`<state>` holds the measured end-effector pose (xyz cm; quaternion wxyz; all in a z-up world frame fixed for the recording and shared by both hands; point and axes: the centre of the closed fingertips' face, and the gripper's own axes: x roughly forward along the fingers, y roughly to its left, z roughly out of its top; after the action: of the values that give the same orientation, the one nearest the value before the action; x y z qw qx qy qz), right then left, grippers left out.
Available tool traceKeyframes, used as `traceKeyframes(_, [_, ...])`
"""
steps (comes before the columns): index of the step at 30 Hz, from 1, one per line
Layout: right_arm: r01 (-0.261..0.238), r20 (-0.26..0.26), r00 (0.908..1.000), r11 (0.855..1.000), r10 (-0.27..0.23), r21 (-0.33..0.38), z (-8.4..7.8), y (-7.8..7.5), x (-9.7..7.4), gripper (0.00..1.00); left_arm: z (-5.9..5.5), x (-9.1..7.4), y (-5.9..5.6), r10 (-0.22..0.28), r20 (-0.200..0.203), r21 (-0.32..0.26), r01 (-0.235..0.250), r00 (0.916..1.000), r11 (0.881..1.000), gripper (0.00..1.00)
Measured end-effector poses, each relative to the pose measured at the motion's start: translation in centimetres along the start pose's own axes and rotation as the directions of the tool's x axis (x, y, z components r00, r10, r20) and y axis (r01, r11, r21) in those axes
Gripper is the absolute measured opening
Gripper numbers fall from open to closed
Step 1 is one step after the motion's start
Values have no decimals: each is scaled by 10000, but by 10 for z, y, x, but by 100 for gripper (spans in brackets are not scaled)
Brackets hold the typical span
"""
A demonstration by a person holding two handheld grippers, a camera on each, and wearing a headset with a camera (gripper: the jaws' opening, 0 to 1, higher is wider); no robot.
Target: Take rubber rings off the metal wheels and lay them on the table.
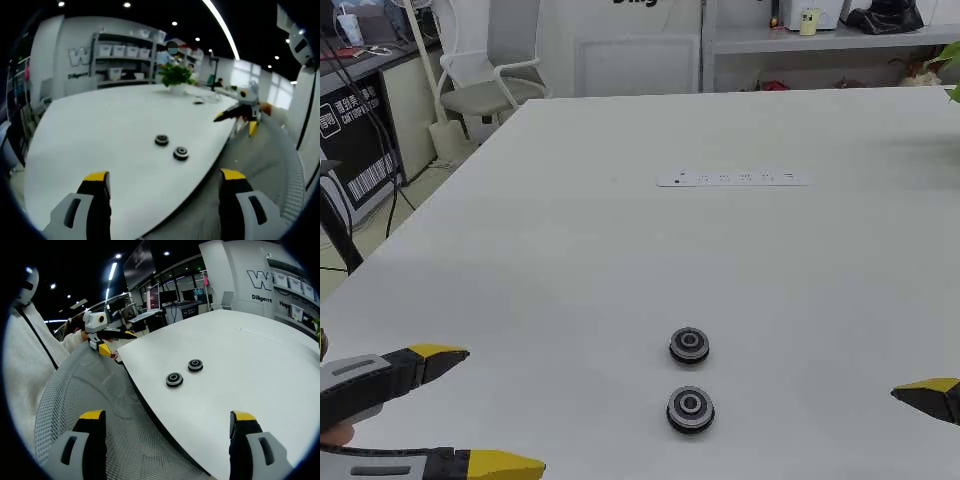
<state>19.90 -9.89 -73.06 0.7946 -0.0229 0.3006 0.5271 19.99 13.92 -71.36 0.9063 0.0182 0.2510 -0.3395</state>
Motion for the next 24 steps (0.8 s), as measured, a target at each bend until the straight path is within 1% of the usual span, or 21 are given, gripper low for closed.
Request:
traceKeyframes(7, [46, 13, 10000, 10000, -46, 23, 0, -3, 0, 100, -2, 2, -1, -128, -192, 59, 129, 9997, 9999, 95])
traceKeyframes(13, [277, 21, 9996, 9996, -277, 45, -1, -10, 0, 100, -3, 4, -2, -226, -349, 270, 236, 9991, 9994, 96])
traceKeyframes(16, [454, 13, 9990, 9990, -454, -26, 0, -14, 0, 100, -5, 7, -2, -310, -438, 263, 321, 9986, 9991, 97])
traceKeyframes(19, [578, -96, 9983, 9983, -579, -57, -2, -19, 0, 100, -4, 7, -1, -317, -359, 302, 327, 9989, 9990, 98])
traceKeyframes(24, [649, -153, 9978, 9978, -651, -99, -2, -21, 0, 100, -3, 7, -1, -364, -265, 252, 371, 9990, 9990, 99])
